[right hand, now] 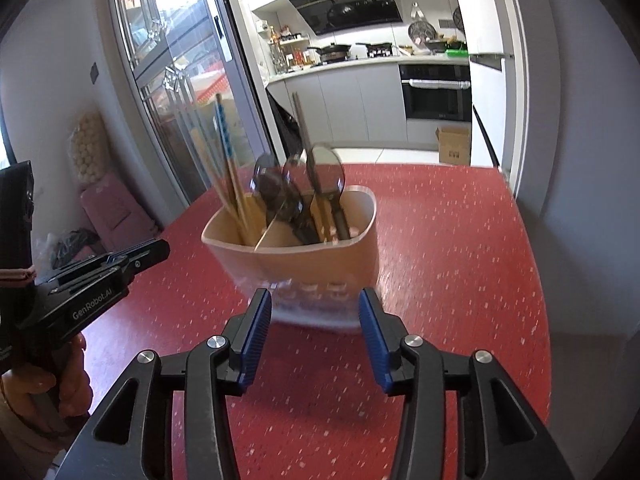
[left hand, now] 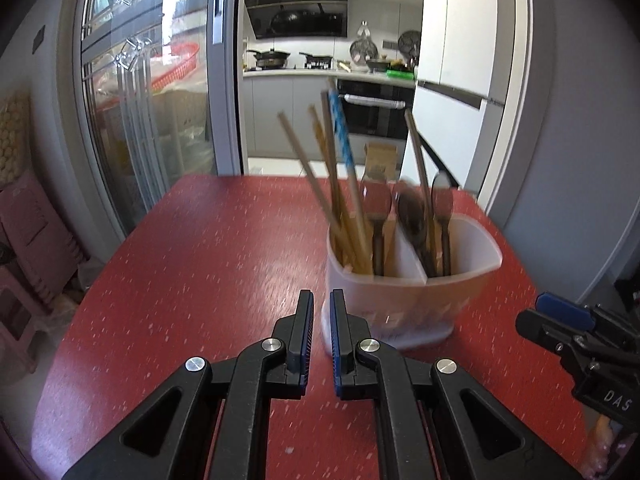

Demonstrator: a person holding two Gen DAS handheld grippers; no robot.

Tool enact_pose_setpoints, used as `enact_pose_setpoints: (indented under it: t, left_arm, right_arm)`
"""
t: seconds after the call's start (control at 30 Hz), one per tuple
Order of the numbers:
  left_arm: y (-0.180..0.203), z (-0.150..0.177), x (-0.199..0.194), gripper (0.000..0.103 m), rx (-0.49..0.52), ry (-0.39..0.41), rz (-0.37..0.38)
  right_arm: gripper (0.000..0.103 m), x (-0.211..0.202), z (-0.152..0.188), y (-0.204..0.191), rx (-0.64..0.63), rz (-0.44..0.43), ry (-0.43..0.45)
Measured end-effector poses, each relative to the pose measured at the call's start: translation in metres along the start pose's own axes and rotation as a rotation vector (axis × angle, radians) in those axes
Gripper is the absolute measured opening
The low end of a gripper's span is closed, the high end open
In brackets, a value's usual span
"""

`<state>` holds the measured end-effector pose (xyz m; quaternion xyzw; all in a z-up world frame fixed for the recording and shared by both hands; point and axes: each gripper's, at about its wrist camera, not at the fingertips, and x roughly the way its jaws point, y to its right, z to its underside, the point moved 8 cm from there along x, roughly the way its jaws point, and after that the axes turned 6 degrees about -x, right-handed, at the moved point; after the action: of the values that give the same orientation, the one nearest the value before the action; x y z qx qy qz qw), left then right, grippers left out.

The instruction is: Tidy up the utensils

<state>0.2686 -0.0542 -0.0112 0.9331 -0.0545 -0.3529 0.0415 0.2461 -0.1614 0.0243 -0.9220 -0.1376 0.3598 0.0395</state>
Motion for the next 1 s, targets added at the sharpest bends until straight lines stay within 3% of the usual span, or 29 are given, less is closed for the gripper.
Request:
enact_pose_setpoints:
  t: [0.37,0.4,0.43,0.47,0.53,0.67,0.73,0.8,1.0]
  left_arm:
    - [-0.013,0.047,-0.003,0.037,0.009,-0.082,-0.002]
    - [-0.013,0.050,-0.003,0.051,0.007,-0.088,-0.002]
    - [-0.014,0.055,-0.003,0.071,0.002,-0.098,-0.001]
    - [-0.016,0.057,-0.003,0.103,-0.003,-0.103,-0.006]
    - [-0.019,0.062,-0.009,0.103,-0.011,-0.074,-0.015]
    - [-0.020,0.077,-0.012,0.103,0.013,-0.096,-0.019]
    - [-0.022,0.082,-0.014,0.103,0.015,-0.092,-0.024]
    - [-0.024,0.086,-0.017,0.103,0.003,-0.093,-0.022]
    - [-0.027,0.091,-0.025,0.103,-0.007,-0.069,-0.026]
  right_arm:
    - [0.054,-0.001,0.036,-0.004,0.057,0.016,-0.084]
    - [0.054,-0.002,0.038,-0.003,0.063,0.018,-0.090]
    - [0.054,-0.002,0.040,-0.003,0.067,0.021,-0.095]
    - [0.054,-0.003,0.042,-0.002,0.070,0.026,-0.101]
    - [0.056,-0.004,0.048,-0.001,0.074,0.040,-0.114]
    - [0.061,-0.006,0.062,0.000,0.096,0.057,-0.147]
    - [0.069,-0.006,0.068,0.001,0.100,0.071,-0.159]
    - [0.085,-0.008,0.075,0.002,0.097,0.099,-0.159]
    - [0.090,-0.014,0.087,0.002,0.100,0.165,-0.137]
